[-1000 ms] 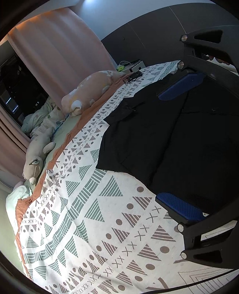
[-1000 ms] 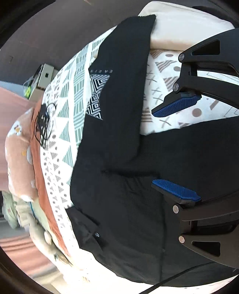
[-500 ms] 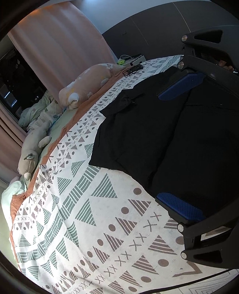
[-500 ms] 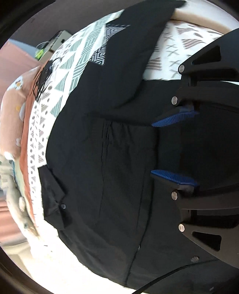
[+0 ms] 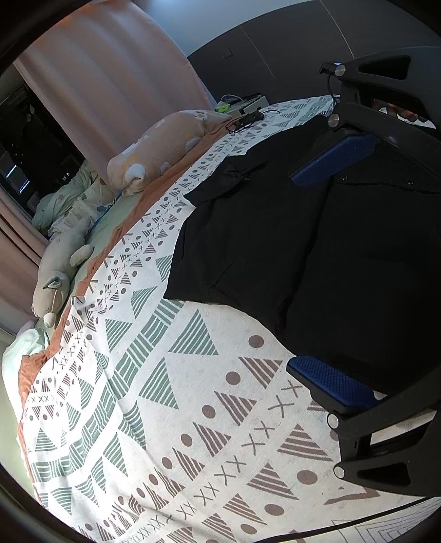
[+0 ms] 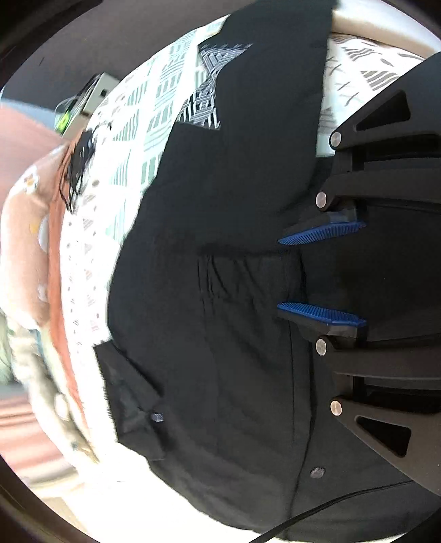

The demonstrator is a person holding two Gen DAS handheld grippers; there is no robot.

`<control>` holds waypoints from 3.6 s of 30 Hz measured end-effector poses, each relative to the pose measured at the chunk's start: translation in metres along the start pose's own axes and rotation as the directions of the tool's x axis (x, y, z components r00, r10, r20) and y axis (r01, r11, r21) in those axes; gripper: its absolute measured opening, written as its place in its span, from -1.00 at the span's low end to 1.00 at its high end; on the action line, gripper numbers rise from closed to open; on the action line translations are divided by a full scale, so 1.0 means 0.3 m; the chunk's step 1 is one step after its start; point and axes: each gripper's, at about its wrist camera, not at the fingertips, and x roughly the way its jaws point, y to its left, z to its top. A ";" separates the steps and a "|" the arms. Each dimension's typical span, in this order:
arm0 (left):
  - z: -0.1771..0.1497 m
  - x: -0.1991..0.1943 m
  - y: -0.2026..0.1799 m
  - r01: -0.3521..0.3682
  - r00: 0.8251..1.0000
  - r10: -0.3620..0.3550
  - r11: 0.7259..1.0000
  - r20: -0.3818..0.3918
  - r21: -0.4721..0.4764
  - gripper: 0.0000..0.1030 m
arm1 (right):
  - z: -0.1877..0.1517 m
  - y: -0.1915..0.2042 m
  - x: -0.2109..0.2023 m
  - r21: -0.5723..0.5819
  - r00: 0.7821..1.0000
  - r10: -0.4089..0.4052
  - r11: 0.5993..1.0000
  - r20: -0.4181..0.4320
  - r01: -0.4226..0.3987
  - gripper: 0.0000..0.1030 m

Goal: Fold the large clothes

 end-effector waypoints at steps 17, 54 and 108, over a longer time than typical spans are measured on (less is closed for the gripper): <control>-0.033 -0.007 -0.106 0.008 0.999 -0.011 0.997 0.040 0.073 1.00 | -0.236 -0.512 -0.206 0.438 0.986 0.100 0.887 0.130 -0.148 0.57; -0.026 -0.051 -0.114 0.001 0.993 -0.011 0.997 0.115 0.082 1.00 | -0.104 -0.473 -0.401 0.430 0.877 -0.090 0.892 0.472 -0.139 -0.69; -0.018 -0.076 -0.095 0.084 0.992 -0.089 0.995 0.084 0.058 1.00 | -0.014 -0.413 -0.231 0.247 0.996 0.066 0.966 0.054 -0.078 0.39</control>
